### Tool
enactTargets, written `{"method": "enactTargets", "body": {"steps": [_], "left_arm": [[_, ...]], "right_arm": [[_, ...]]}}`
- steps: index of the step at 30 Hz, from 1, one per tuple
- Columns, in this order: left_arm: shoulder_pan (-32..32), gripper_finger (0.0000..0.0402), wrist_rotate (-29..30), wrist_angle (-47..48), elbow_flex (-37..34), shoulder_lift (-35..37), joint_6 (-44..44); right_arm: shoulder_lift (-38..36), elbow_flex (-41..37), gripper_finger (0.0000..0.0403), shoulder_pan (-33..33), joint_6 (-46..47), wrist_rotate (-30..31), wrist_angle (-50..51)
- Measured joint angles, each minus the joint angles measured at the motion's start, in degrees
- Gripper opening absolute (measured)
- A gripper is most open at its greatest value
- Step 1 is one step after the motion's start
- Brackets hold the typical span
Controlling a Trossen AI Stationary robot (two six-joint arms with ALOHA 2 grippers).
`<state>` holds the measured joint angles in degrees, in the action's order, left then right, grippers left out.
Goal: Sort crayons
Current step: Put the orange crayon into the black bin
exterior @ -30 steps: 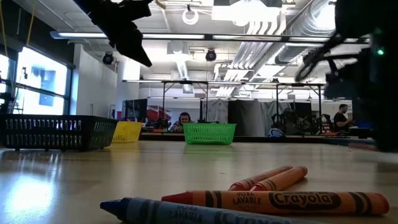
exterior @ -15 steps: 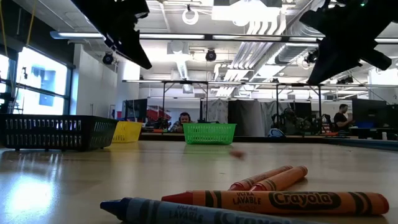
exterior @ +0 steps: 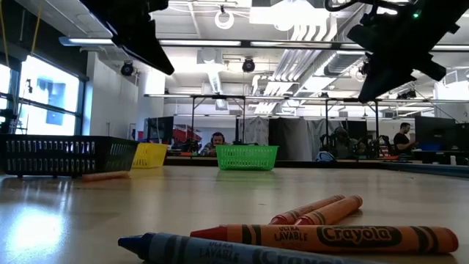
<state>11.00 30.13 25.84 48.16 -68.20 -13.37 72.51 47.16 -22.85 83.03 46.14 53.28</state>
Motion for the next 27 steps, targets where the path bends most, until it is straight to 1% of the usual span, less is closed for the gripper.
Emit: {"method": "enactTargets", "body": {"steps": [5,8,9,13,20,23,27], "left_arm": [[0.4,0.0074,0.0,0.0,0.0,0.0,0.0],[0.4,0.0074,0.0,0.0,0.0,0.0,0.0],[0.4,0.0074,0.0,0.0,0.0,0.0,0.0],[0.3,0.0074,0.0,0.0,0.0,0.0,0.0],[0.3,0.0074,-0.8,0.0,0.0,-0.2,-0.5],[0.7,0.0074,-1.8,0.1,-0.6,-1.5,-2.6],[0.7,0.0074,-1.9,-0.9,-1.2,-5.6,-2.6]], "right_arm": [[0.0,0.0,0.0,0.0,0.1,9.0,0.0],[-0.1,0.0,0.0,0.3,0.1,13.0,0.0],[-0.1,0.0,0.0,0.5,-0.4,13.5,0.1],[-0.2,0.0,0.0,2.0,-3.2,13.2,0.0],[-0.2,0.0,0.0,5.1,-3.6,11.5,-1.3],[-0.2,0.0,0.0,6.1,-4.5,11.3,-1.3],[-0.2,0.0,0.0,7.3,-5.0,11.2,-1.4]]}}
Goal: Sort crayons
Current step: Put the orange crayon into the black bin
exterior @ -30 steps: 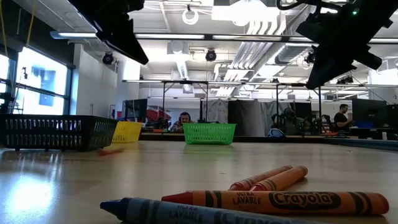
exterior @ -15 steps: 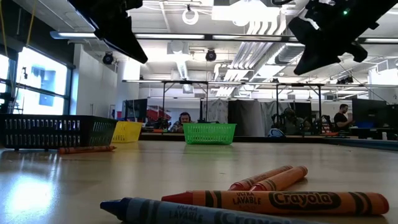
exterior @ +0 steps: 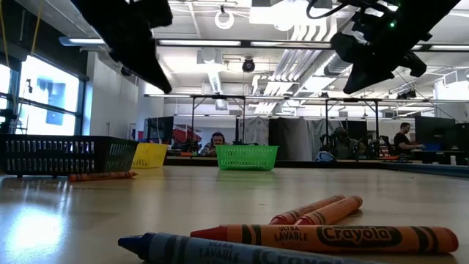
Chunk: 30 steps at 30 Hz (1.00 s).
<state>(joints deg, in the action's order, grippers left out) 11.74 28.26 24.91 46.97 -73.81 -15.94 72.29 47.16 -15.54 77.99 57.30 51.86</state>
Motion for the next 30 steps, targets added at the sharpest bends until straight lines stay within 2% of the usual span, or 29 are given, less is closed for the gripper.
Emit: {"method": "enactTargets", "body": {"steps": [4,9,13,19,23,30], "left_arm": [[-1.3,0.0074,-2.0,-4.6,-0.1,-5.5,0.0],[-3.4,0.0074,-10.7,-3.4,2.3,-11.6,-0.1],[-5.3,0.0074,-17.0,4.4,7.3,-16.4,-1.9],[-6.6,0.0074,-19.1,20.2,16.7,-24.1,-3.5],[-6.6,0.0074,-19.3,26.1,21.9,-28.7,-1.9],[-7.0,0.0074,-24.6,32.5,27.0,-35.4,0.4]], "right_arm": [[0.0,0.0,0.0,1.0,-1.1,-0.5,-0.2],[0.0,0.0,0.0,2.1,-4.0,-3.1,-0.6],[0.0,0.0,0.0,2.5,-5.0,-5.3,-0.6],[0.0,0.0,0.0,2.4,-8.7,-8.0,-0.4],[0.0,0.0,0.0,2.4,-10.3,-9.8,-0.7],[0.0,0.0,0.0,2.4,-12.5,-10.6,-0.6]]}}
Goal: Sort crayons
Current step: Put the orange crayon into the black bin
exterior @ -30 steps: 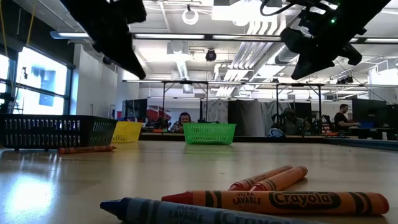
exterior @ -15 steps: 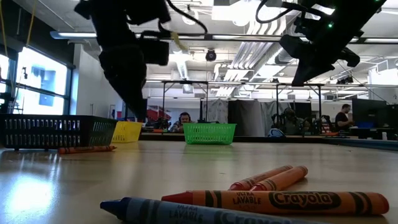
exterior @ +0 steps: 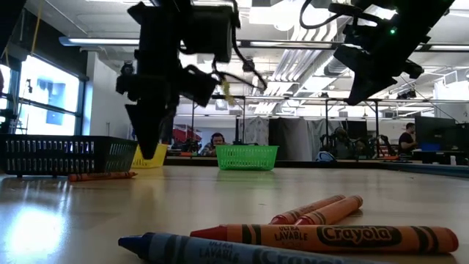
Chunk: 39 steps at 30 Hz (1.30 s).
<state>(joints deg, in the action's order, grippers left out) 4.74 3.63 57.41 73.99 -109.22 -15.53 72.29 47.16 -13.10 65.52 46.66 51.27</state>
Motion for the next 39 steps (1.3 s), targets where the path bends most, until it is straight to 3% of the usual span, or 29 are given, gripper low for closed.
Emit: {"method": "enactTargets", "body": {"steps": [15,33,39], "left_arm": [[-2.2,0.0074,-0.2,5.7,2.2,-5.9,3.7],[-1.3,0.0074,-0.2,4.4,2.2,-5.9,3.8],[-1.6,0.0074,-0.4,0.6,2.1,-5.9,8.7]], "right_arm": [[0.0,0.0,0.0,0.0,0.0,0.0,0.3],[0.0,0.0,0.0,0.0,0.0,-1.6,-1.6],[0.0,0.0,0.0,0.0,0.0,-2.4,-2.0]]}}
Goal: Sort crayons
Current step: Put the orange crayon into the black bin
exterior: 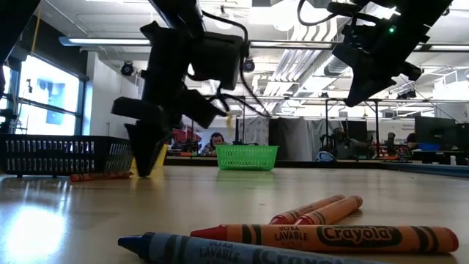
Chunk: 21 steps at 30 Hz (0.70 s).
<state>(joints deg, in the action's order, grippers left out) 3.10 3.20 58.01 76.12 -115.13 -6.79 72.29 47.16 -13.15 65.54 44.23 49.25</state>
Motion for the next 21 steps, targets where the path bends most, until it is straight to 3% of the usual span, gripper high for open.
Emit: {"method": "enactTargets", "body": {"steps": [8,13,21], "left_arm": [[-0.2,0.0074,0.1,-11.4,-0.1,0.2,1.1],[-0.2,0.0074,3.1,-10.1,0.1,0.2,-4.8],[0.3,0.0105,5.1,-8.7,-0.1,0.2,-0.9]], "right_arm": [[0.0,0.0,0.0,0.0,0.0,-0.2,0.2],[0.0,0.0,0.0,0.0,0.0,-3.5,0.2],[0.0,0.0,0.0,0.0,1.7,-8.6,-0.7]]}}
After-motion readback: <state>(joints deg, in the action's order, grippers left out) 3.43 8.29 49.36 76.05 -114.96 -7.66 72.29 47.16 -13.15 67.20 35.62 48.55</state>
